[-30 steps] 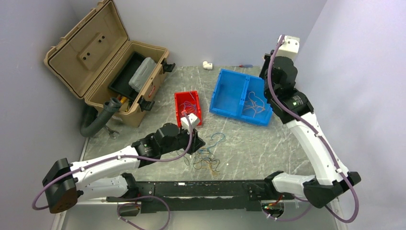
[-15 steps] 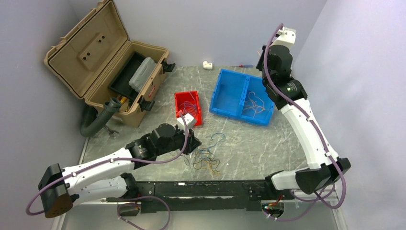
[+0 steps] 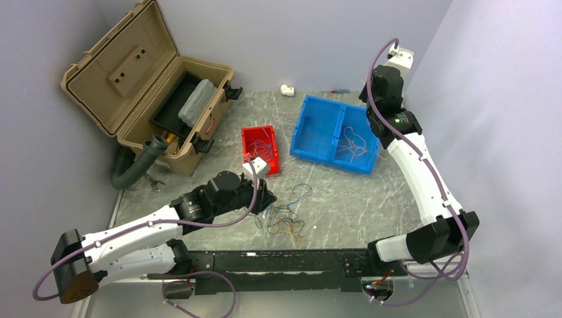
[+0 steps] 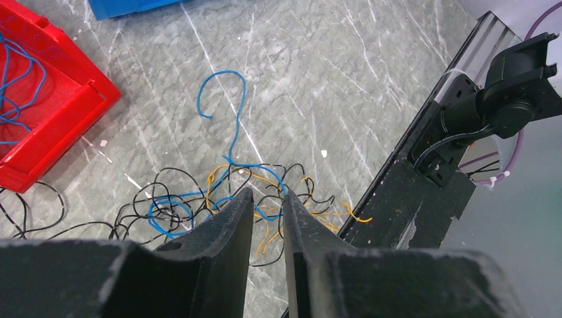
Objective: Untangle the cables
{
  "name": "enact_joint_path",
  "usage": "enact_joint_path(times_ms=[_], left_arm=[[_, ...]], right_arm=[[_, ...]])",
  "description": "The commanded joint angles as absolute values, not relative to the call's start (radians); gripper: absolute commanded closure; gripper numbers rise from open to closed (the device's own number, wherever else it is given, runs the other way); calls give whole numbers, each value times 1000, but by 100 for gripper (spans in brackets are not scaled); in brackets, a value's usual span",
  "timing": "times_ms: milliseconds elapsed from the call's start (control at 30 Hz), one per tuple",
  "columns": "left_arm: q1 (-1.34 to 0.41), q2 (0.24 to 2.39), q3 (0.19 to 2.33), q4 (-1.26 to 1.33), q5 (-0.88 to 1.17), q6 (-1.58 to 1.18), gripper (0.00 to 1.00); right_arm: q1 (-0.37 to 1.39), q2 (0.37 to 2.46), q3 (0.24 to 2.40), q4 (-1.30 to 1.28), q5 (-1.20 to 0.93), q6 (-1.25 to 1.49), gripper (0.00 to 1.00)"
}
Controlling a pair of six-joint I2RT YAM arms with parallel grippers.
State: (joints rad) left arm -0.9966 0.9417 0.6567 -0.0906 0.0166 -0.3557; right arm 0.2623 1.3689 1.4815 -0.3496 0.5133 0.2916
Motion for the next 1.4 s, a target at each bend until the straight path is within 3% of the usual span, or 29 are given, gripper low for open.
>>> enact_joint_path(times_ms=[0,333,1367], left_arm=[[-1002,927,703,-80,3,-341,72],[-1002,922,703,-74,3,-346,72],[-1002,875,676,-94,3,-344,72]], right_arm=[[259,1366,1609,-315,477,299,100],[259,1360,1681,-317,449,317,100],[63,1334,1125,-226,319,577,100]])
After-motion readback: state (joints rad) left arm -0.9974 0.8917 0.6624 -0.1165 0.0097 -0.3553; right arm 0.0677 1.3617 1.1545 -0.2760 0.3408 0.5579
